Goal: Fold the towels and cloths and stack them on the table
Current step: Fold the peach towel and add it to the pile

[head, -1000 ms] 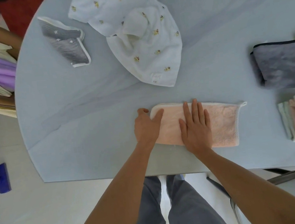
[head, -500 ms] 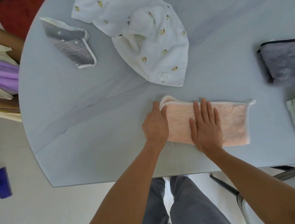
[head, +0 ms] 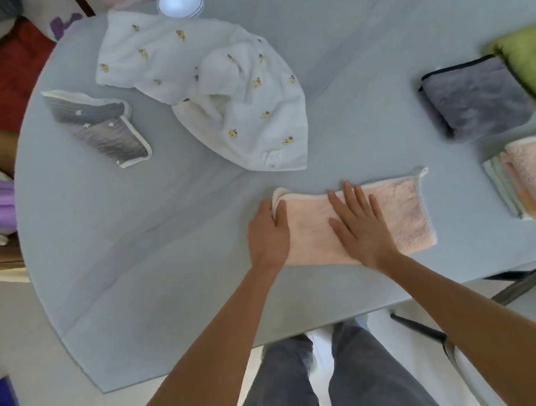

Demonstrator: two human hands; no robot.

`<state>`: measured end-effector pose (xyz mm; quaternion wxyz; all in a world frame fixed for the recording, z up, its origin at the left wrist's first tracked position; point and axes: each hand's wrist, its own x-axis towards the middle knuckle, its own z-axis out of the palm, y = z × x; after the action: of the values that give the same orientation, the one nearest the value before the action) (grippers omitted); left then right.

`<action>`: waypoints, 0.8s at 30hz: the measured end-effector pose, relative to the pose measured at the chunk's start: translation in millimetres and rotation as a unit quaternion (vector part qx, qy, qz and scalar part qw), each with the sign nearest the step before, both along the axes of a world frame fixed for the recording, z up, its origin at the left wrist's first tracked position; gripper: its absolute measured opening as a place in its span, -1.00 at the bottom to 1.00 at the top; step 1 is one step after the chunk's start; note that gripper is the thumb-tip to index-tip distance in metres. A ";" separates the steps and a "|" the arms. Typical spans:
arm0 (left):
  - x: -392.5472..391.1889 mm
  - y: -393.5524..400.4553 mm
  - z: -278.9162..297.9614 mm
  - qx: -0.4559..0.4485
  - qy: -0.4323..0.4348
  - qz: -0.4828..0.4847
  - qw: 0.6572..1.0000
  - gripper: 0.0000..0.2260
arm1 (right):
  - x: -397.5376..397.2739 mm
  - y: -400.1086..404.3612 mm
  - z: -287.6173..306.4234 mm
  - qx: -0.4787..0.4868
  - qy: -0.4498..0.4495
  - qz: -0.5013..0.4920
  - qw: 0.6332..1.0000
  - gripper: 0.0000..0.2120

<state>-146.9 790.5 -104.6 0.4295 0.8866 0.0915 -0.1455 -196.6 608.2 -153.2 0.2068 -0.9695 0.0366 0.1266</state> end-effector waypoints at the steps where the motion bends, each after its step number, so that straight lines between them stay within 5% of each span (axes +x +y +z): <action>1: -0.9 -4.6 4.3 -0.035 0.000 0.008 0.999 -0.77 | -1.9 1.4 12.1 0.113 0.011 -0.061 0.992 -0.52; 4: -6.7 -28.8 16.9 -0.101 -0.017 -0.020 0.994 -0.78 | -5.5 -0.7 50.5 0.420 -0.019 -0.333 0.844 -0.64; 6: -19.5 -53.8 26.6 -0.115 -0.011 -0.072 0.991 -0.81 | -6.5 -11.2 68.3 0.508 -0.011 -0.415 0.755 -0.66; 8: -33.6 -81.4 33.9 -0.131 0.006 -0.106 0.986 -0.65 | -8.0 -27.1 80.8 0.541 0.034 -0.426 0.725 -0.68; 10: -46.7 -109.6 41.6 -0.120 0.010 -0.129 0.984 -0.64 | -8.9 -49.7 87.9 0.527 0.073 -0.413 0.739 -0.70; 15: -69.1 -165.9 41.2 -0.074 0.052 -0.122 0.988 -0.37 | -6.4 -99.4 79.1 0.386 0.124 -0.347 0.846 -0.76; 18: -71.2 -187.2 38.2 -0.022 0.044 -0.117 0.992 -0.75 | 2.8 -116.1 73.3 0.225 0.126 -0.284 0.924 -0.83; 21: -65.0 -192.4 34.1 0.081 0.009 -0.116 0.990 -0.69 | 9.9 -125.4 66.2 0.149 0.111 -0.259 0.948 -0.90; 24: -68.4 -186.1 21.3 0.195 -0.025 0.002 0.981 -0.52 | -0.8 -129.0 50.9 0.117 0.114 -0.274 0.948 -0.53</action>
<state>-215.2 604.4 -83.3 0.2513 0.9564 0.1092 -0.1016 -197.4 479.1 -102.4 0.3402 -0.8702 0.3090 0.1779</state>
